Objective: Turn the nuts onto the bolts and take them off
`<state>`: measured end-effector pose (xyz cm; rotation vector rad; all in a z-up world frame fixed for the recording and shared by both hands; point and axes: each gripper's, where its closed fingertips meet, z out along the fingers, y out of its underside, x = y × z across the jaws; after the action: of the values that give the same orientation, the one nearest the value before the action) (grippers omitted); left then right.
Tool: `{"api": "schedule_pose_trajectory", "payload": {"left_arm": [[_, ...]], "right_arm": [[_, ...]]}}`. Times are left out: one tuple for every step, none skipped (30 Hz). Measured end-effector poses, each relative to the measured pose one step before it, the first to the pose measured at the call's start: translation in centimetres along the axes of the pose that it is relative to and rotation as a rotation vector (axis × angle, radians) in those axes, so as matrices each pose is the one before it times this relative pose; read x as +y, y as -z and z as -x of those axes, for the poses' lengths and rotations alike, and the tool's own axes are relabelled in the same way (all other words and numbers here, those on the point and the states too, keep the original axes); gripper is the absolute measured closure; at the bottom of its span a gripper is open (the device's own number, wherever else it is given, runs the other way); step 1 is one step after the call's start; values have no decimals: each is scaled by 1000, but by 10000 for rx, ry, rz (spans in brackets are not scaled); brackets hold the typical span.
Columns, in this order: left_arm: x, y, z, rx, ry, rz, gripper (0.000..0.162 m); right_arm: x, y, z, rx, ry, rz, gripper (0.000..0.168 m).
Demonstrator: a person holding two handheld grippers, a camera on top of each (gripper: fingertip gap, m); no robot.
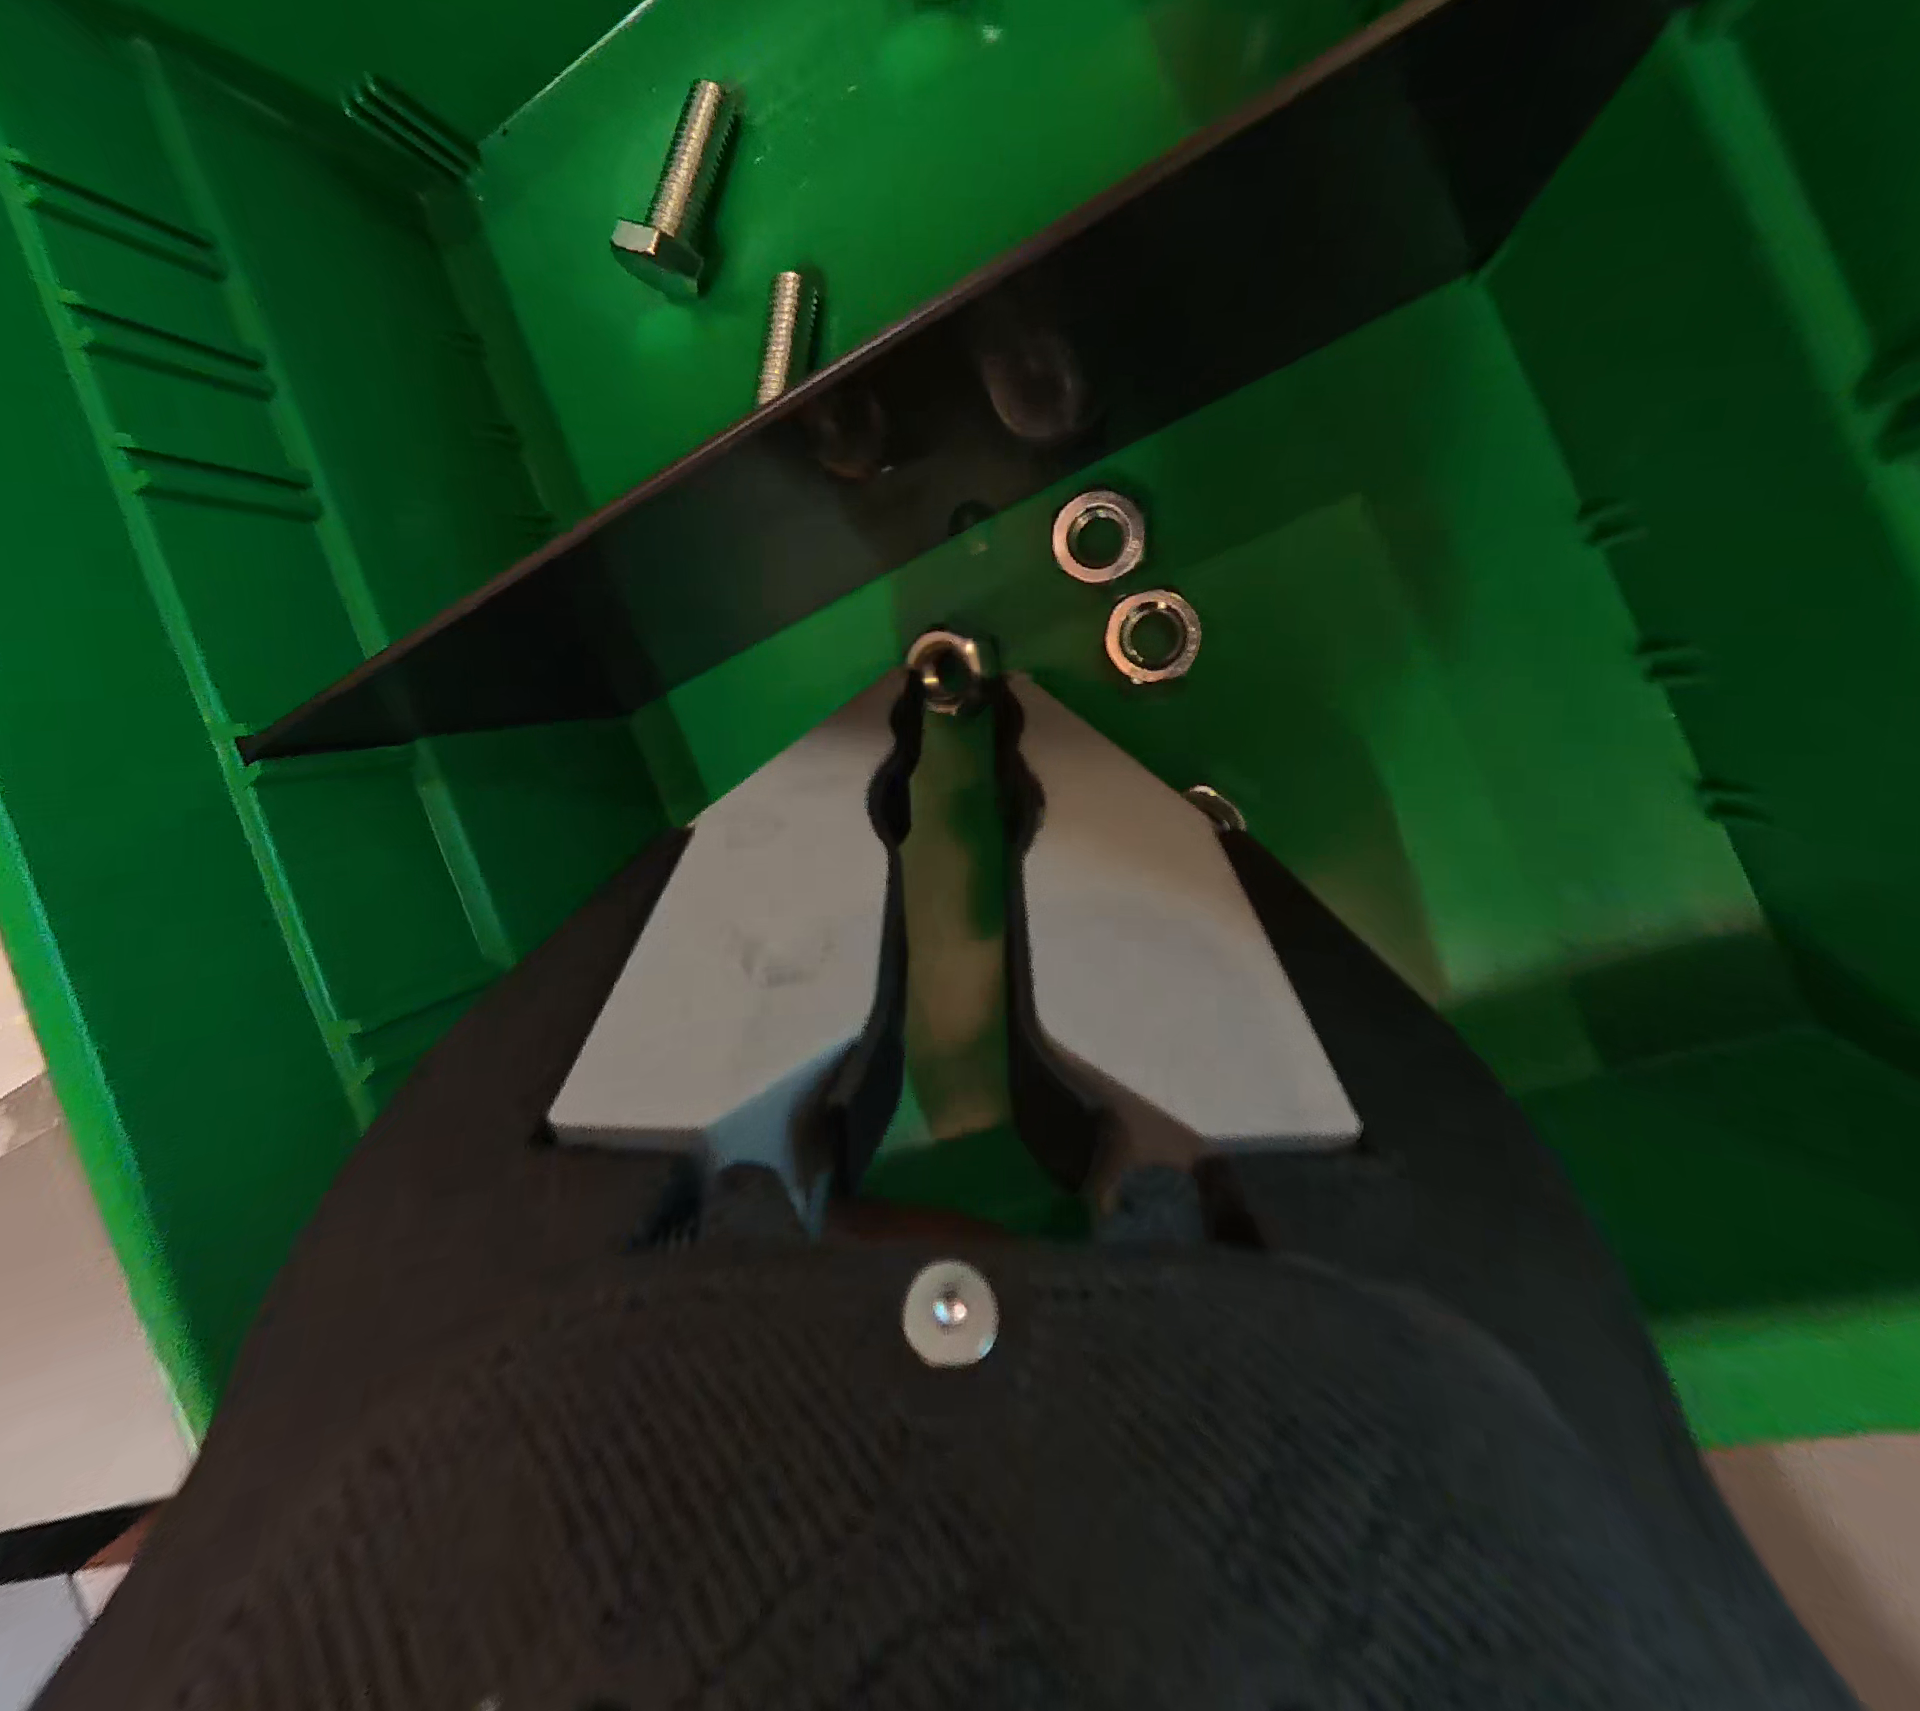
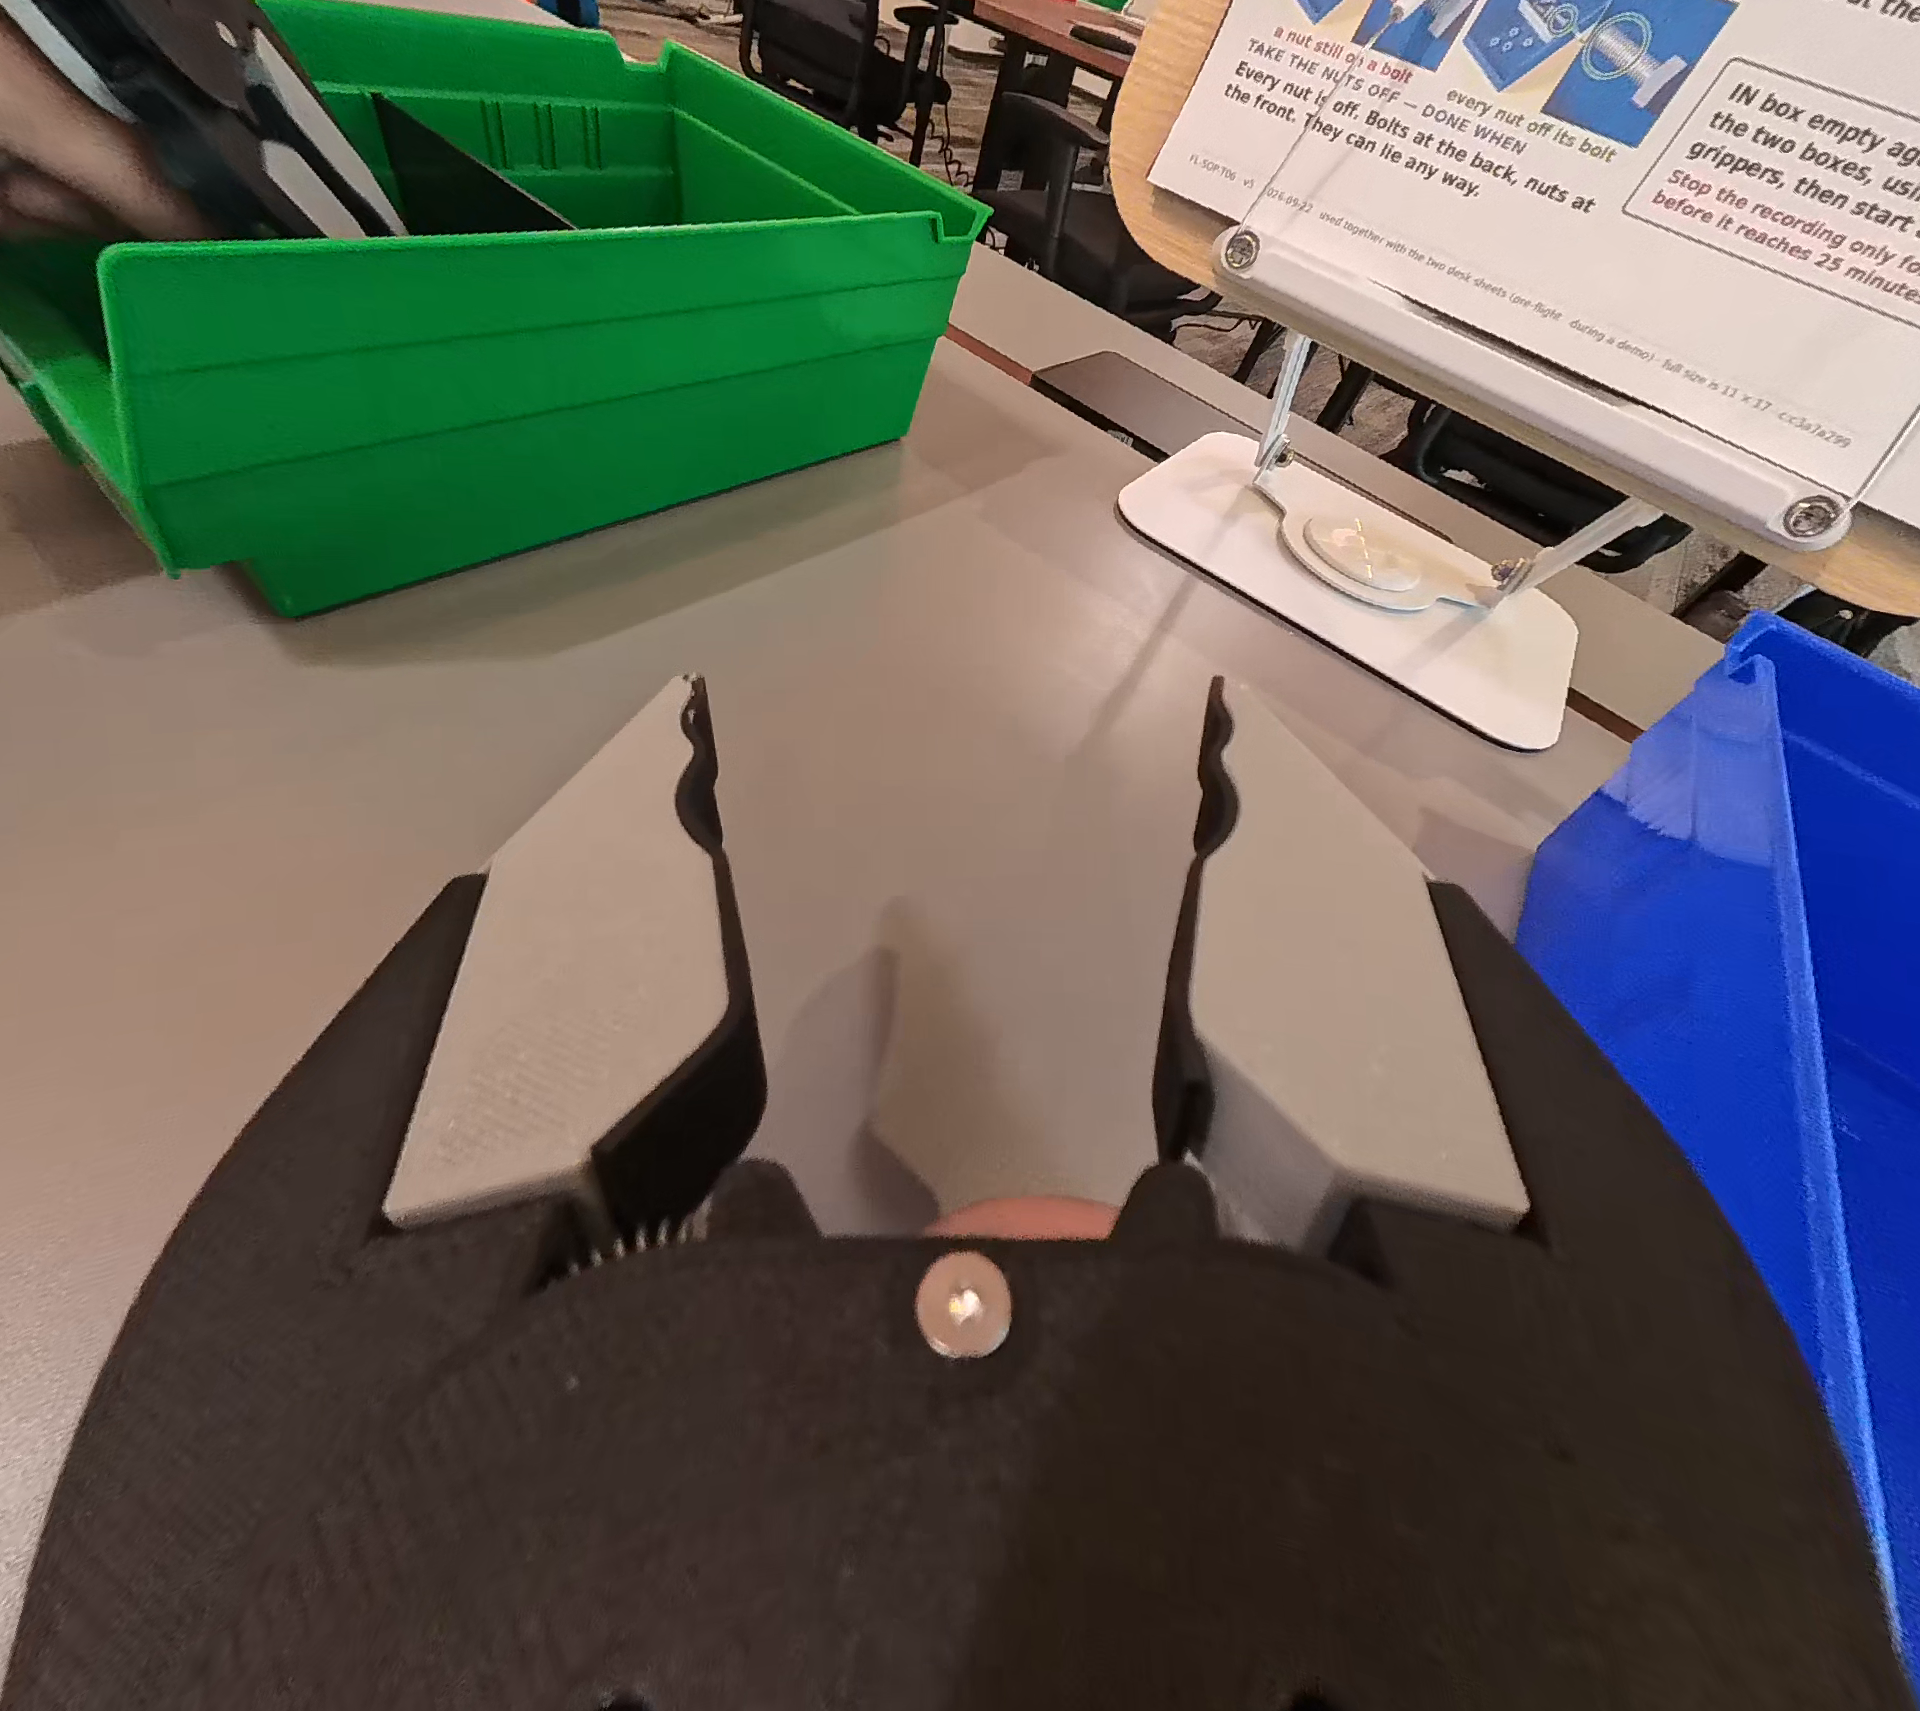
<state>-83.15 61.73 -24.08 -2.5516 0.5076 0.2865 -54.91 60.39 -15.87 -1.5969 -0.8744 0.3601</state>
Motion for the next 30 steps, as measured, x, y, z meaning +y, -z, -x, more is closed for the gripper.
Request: {"api": "schedule_pose_trajectory", "payload": {"left_arm": [[-166, 175, -44, 38, 13, -158, 159], [25, 124, -28, 41, 6, -22, 159], [117, 103, -31, 43, -11, 35, 159], [103, 93, -15, 11, -57, 16, 160], [92, 98, 84, -46, -77, -3, 162], [77, 107, 88, -36, -73, 1, 162], [93, 90, 0, 27, -26, 17, 162], [60, 94, -78, 77, -3, 5, 162], [23, 72, -70, 58, -14, -9, 162], [22, 59, 5, 10, -25, -8, 162], [16, 37, -32, 28, -29, 5, 162], [-30, 47, 52, -30, -30, -10, 162], [-89, 64, 132, -89, -21, -36, 162], [-118, 62, 105, -43, 16, -32, 158], [-75, 48, -73, 84, 56, 14, 151], [-33, 26, -105, 135, 89, 48, 149], [-35, 26, -15, 88, 108, 38, 151], [-78, 12, 55, 40, 134, 6, 153], [-87, -26, -14, 86, 150, 1, 153], [2, -68, -74, 122, 152, 43, 153], [68, -115, -122, 148, 131, 89, 153], [111, -145, -145, 148, 90, 107, 153], [125, -178, -145, 128, 45, 105, 151], [168, -181, -27, 35, 12, 124, 149], [197, -181, 97, -56, -27, 128, 149], [114, -173, 134, -85, -50, 76, 149], [151, -167, 61, -37, -43, 86, 149], [85, -125, -22, 25, -20, 51, 151], [-162, -42, 57, -1, 44, -95, 152], [-39, -56, -27, 59, 22, -13, 153]], "right_arm": [[22, 4, -7, 2, 8, 9, 77], [-6, 9, -7, -2, 0, 0, 77], [-45, 16, 4, -9, -8, -17, 77], [-62, 27, 16, -17, -12, -24, 77], [-59, 23, 19, -15, -9, -20, 78], [-18, 7, 41, -18, 3, -4, 78], [9, -16, 44, -15, 17, 9, 78], [7, -3, 44, -9, 27, 8, 78], [15, -1, 26, 1, 26, 4, 78], [17, -14, 31, -8, 17, 6, 78], [40, -21, 44, -11, 8, 18, 79], [31, -16, 3, 1, 8, 14, 79], [34, -16, -4, 4, 9, 7, 79], [32, -10, 15, -8, 2, 12, 79], [26, -15, 1, -8, -12, 12, 79], [16, -13, 16, -13, -13, 4, 79], [23, -15, 24, -13, -3, 5, 79], [33, -20, 32, -14, 7, 17, 80], [40, -28, 33, -11, 11, 18, 80], [9, -16, 44, -12, 12, 9, 80], [13, -11, 17, -5, 8, 7, 80], [11, -6, 15, -5, 1, 4, 80], [12, -6, 20, -7, -2, 4, 80], [-1, 5, -14, 0, -3, 4, 80], [-15, 5, -3, 0, -8, -6, 80], [-32, 15, 4, -4, -13, -14, 80], [-15, 4, 13, -9, -12, -7, 81], [4, 2, 22, -14, -3, 3, 81], [2, -2, 29, -9, 6, 6, 81], [2, -14, 35, -9, 10, 2, 81]]}}
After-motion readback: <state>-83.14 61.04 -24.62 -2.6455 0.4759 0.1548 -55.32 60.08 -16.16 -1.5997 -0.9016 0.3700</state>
